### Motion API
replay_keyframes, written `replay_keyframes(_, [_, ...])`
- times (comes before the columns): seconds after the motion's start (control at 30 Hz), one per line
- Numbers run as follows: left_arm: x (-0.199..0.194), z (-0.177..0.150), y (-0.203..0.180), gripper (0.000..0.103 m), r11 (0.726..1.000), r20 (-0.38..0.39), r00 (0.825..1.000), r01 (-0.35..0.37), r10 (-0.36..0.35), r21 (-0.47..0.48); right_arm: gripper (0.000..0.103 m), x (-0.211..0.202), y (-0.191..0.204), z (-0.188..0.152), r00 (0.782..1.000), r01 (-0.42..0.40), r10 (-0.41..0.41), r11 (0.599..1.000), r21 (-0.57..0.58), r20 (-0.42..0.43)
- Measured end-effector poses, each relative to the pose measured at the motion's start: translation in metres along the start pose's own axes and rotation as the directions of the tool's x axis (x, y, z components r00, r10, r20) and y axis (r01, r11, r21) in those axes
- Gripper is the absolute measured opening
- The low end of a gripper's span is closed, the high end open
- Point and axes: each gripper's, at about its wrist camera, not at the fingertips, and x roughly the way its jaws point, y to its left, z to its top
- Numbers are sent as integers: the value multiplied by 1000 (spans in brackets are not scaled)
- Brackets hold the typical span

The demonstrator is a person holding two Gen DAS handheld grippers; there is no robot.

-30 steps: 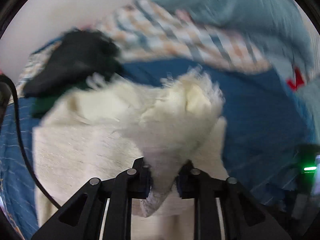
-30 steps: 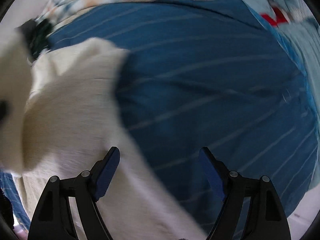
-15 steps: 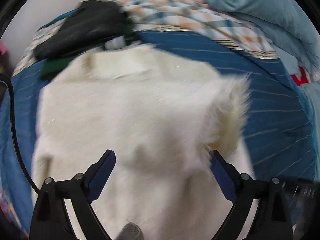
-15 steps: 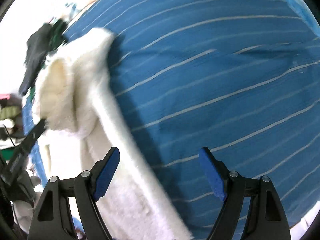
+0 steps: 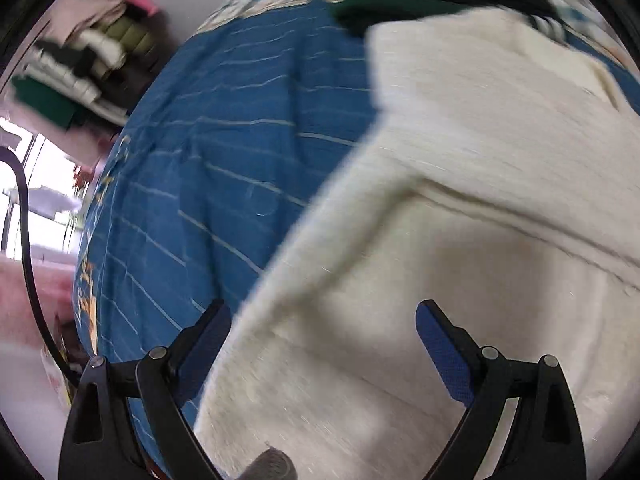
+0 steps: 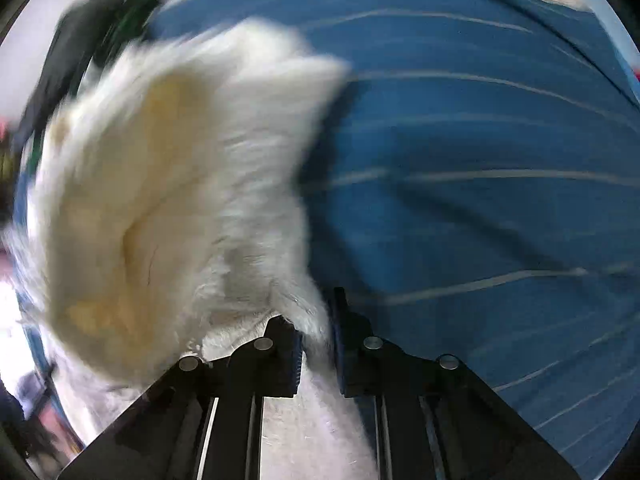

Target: Fold large clothes

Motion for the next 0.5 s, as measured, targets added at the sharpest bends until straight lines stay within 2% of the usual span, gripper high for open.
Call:
replay_keyframes(0.03, [4,2,3,94,1000,-2,1000,-2,2,-7,13,1,-13,-2,1000,-15,14,996,83,11])
replay_keyframes(0.07, [9,3,7,94,1000,-3,1000,-7,7,-9,13,6,-16,-5,1000,-13,14,994,112,-6])
replay_keyframes(0.1, [11,6,8,94,1000,-5,1000,-8,8,-4,14,11,-16,-8,999,-9,13,993,116,-33])
replay_keyframes(0.13, [15,5,8,94,1000,-7,1000,-13,13,3,19,12,-10,-13,998,-1,7,995,105,-57])
replay_keyframes(0.17, [20,2,8,94,1000,-12,1000,-17,17,15,29,6,-4,-18,998,30,-24,995,96,-65])
replay_keyframes(0.27, [45,-5,5,95,997,-56,998,-15,19,71,30,-36,7,-47,995,102,-100,987,126,-28])
replay_keyframes(0.33, [56,-7,-2,98,996,-61,998,3,3,91,30,-61,26,-66,995,102,-103,986,129,-1])
replay_keyframes(0.37, [58,-8,-3,103,996,-33,999,-4,6,87,33,-70,43,-80,998,65,-66,990,126,5])
replay_keyframes(0.43, [58,-7,-4,103,996,6,1000,10,-10,84,39,-67,75,-102,998,-32,37,994,107,-44])
replay_keyframes(0.47, [58,-6,-4,103,996,19,1000,22,-24,88,39,-54,99,-114,986,-116,127,987,108,-106])
replay_keyframes(0.5, [59,-5,-4,103,996,21,999,39,-41,84,39,-42,116,-122,972,-168,184,979,112,-144])
